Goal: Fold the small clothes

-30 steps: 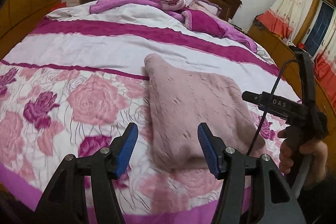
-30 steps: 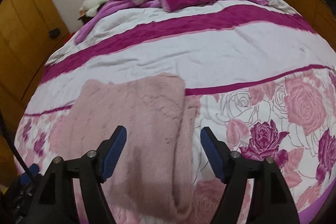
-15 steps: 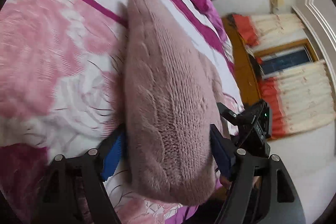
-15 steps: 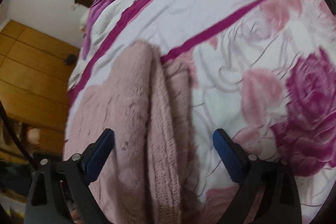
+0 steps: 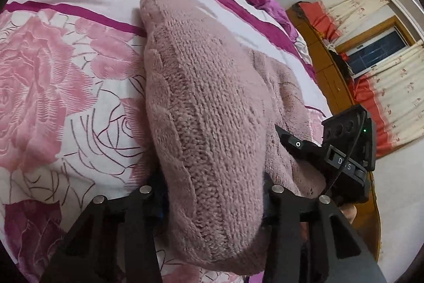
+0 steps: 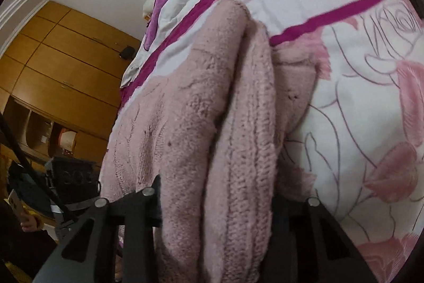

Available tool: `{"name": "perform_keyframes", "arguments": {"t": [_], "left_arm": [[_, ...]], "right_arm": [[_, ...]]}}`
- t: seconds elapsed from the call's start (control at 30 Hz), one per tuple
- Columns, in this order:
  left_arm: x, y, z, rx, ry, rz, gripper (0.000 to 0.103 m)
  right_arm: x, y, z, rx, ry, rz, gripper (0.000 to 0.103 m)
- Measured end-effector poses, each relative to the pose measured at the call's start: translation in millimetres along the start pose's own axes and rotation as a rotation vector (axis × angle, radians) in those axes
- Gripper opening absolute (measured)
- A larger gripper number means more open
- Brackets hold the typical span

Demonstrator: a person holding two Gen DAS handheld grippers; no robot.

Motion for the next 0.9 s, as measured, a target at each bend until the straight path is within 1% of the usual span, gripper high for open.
{"name": "perform_keyframes", "arguments": {"t": [0.1,0.23,0.33,0.47,0.6,0.77,0.9], "left_arm": [[-4,-3,-1,-0.006,-0.009,0.007,0.019],[-5,-6,-6,-0.011,-0.019,0.008,0.019],[-15,-2,0,-0.02,-0.028,0.01,0.018],[-23,1,7,-0.066,-0.007,0.025,0.019],[-32,7,9,-0.067,-0.008,0.035,0.019],[-47,18,5,-0.043,-0.019,0.046,0.019],[-62,30,3,-0.014,-0.058,0.054,0.019]], "right_arm": [[-4,-4,2,0.041,-0.008,0.009,0.036],[-11,-13,4,0.091,-0.064,-0.004,0.035],[-8,-15,10,0.082,-0.063,0.001,0.035],[-8,-11,10,0.108,-0.062,0.036,0.035],[-11,-2,12,0.165,-0.102,0.076,0.035],[-15,10,23,0.137,-0.113,0.115,0.035],[-13,19,40,0.09,-0.107,0.149,0.035]]}}
Point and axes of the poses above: each gripper's, at about its wrist camera, not at the fingertips, and x roughly the way its jaws point, z to its left, y to its underside, the point moved 4 cm from there along x, roughly the way its jaws point, and after that the axes turned 1 degree about -y, right-handed, at the moved point
